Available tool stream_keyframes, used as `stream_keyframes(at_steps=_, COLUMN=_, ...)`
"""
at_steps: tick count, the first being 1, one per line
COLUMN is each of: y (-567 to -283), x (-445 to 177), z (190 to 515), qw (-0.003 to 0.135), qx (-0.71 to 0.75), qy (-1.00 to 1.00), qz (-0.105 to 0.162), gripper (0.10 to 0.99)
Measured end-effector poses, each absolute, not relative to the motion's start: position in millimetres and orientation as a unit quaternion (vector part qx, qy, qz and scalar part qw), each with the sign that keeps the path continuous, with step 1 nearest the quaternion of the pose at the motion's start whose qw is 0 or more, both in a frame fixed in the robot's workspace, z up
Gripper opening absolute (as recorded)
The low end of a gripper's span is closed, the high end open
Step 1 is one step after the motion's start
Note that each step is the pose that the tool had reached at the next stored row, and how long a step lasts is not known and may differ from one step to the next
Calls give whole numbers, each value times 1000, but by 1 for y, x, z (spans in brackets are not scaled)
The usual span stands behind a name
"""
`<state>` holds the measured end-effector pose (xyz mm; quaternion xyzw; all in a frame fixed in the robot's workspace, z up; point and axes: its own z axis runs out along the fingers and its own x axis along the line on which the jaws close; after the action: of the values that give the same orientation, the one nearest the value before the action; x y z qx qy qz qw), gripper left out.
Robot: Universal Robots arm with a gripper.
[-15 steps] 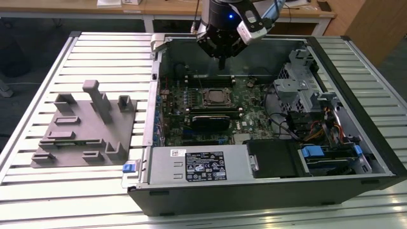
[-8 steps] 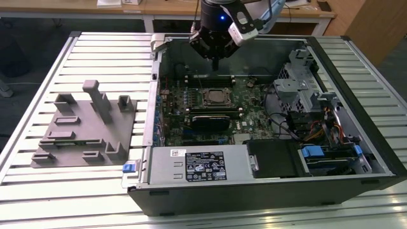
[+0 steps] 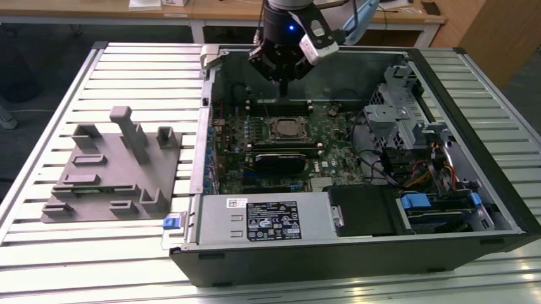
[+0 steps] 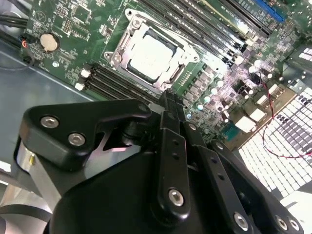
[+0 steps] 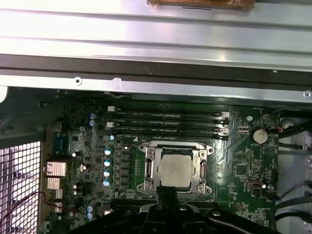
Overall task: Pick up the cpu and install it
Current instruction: 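Install the first cpu locking lever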
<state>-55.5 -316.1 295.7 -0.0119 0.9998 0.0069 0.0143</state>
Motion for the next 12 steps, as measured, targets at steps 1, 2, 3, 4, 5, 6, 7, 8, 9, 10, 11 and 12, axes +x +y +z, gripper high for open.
stream_keyframes(at_steps=1, y=-316, x=-56, z=295, qw=14, qx=-12, qy=1000, qz=7, gripper=106)
stream_keyframes(at_steps=2, y=-316, x=-56, z=295, qw=14, qx=-12, qy=1000, qz=7, gripper=106)
stream_keyframes(at_steps=3, y=-316, x=-56, z=295, qw=14, qx=-12, qy=1000, qz=7, gripper=106)
stream_keyframes(at_steps=4, y=-316, x=-56, z=295, qw=14, qx=-12, qy=1000, qz=7, gripper=106)
stream_keyframes(at_steps=5, y=-316, x=-57, z=295, qw=14, qx=-12, qy=1000, qz=7, gripper=106)
stream_keyframes(at_steps=6, y=-316, x=-57, z=294, qw=14, qx=-12, qy=1000, qz=7, gripper=106)
stream_keyframes(at_steps=7, y=-316, x=-58, z=294, qw=14, qx=-12, qy=1000, qz=7, gripper=106)
stream_keyframes(at_steps=8, y=-316, x=-58, z=294, qw=14, qx=-12, qy=1000, qz=7, gripper=106)
stream_keyframes(at_steps=9, y=-316, x=-59, z=294, qw=14, qx=-12, qy=1000, qz=7, gripper=106)
stream_keyframes(at_steps=10, y=-316, x=-61, z=294, qw=14, qx=-12, qy=1000, qz=7, gripper=106)
stream_keyframes(at_steps=11, y=-316, x=-62, z=294, qw=14, qx=-12, qy=1000, qz=7, gripper=106)
stream_keyframes(at_steps=12, y=-316, x=-63, z=294, qw=14, qx=-12, qy=1000, qz=7, gripper=106)
